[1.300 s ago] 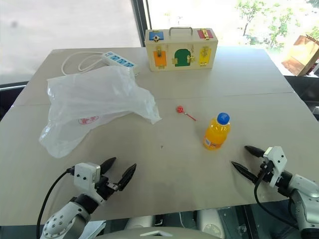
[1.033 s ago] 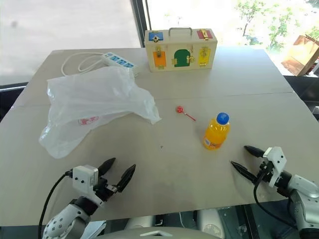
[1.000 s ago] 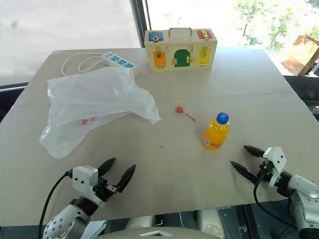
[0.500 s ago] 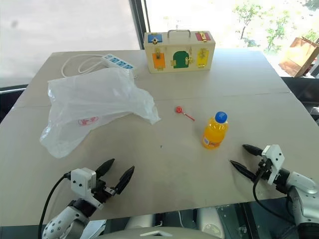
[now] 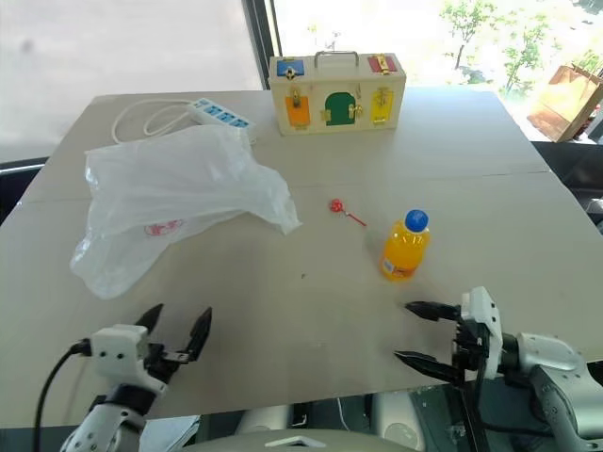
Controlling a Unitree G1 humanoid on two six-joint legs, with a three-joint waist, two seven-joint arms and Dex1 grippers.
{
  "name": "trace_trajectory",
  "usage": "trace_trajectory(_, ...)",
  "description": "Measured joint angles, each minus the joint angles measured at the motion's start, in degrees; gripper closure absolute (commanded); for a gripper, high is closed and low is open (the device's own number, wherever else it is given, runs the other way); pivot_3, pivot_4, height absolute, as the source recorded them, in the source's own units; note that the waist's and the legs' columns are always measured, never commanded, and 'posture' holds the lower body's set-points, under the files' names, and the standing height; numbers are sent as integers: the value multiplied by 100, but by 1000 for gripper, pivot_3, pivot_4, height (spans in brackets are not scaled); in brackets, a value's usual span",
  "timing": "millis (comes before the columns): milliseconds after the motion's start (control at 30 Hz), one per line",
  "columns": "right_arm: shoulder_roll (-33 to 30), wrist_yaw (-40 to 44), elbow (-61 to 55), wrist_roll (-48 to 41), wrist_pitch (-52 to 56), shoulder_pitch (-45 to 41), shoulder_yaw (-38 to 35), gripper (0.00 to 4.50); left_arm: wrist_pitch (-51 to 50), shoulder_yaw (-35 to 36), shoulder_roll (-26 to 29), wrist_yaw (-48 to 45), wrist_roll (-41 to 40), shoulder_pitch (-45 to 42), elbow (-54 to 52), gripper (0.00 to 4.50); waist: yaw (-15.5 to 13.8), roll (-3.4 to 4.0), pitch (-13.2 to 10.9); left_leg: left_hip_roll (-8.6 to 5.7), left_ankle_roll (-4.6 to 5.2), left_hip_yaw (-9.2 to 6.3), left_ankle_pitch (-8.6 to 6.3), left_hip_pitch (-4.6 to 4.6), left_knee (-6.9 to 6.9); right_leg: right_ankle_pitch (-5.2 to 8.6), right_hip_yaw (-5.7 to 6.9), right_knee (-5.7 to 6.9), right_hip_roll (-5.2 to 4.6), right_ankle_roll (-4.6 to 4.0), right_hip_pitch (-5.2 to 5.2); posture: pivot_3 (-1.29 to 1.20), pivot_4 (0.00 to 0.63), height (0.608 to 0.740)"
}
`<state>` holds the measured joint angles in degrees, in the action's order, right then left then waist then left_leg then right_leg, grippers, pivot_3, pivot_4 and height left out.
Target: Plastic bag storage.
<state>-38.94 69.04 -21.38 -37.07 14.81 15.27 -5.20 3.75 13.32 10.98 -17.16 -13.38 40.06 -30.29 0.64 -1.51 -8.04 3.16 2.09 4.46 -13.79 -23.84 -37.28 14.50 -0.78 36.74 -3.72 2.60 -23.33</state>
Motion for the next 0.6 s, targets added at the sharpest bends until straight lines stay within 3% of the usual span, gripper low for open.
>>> trace_trajectory(100, 22, -301, -533, -240, 293, -199, 33, 0, 229, 118, -290, 328, 277, 99, -380, 26, -47, -35, -20, -15, -1, 2, -2, -12, -1, 0, 7, -6, -30, 0, -2, 0, 150, 739)
trace_trajectory(233, 116, -588, -849, -389, 528, -446, 147, 0, 200, 493, -453, 837, 520, -196, -763, 26, -97, -44, -30, -15, 10, -2, 3, -16, -1, -1, 13, -6, -3, -1, -4, 0, 150, 739)
trace_trajectory(600, 132, -668, -893, -365, 588, -566, 315, 0, -1201, 992, -323, 1380, 299, -1517, -688, 26, -136, -44, -30, -9, 28, -2, 14, -11, -14, -3, 11, 6, 16, 2, 3, 0, 150, 739)
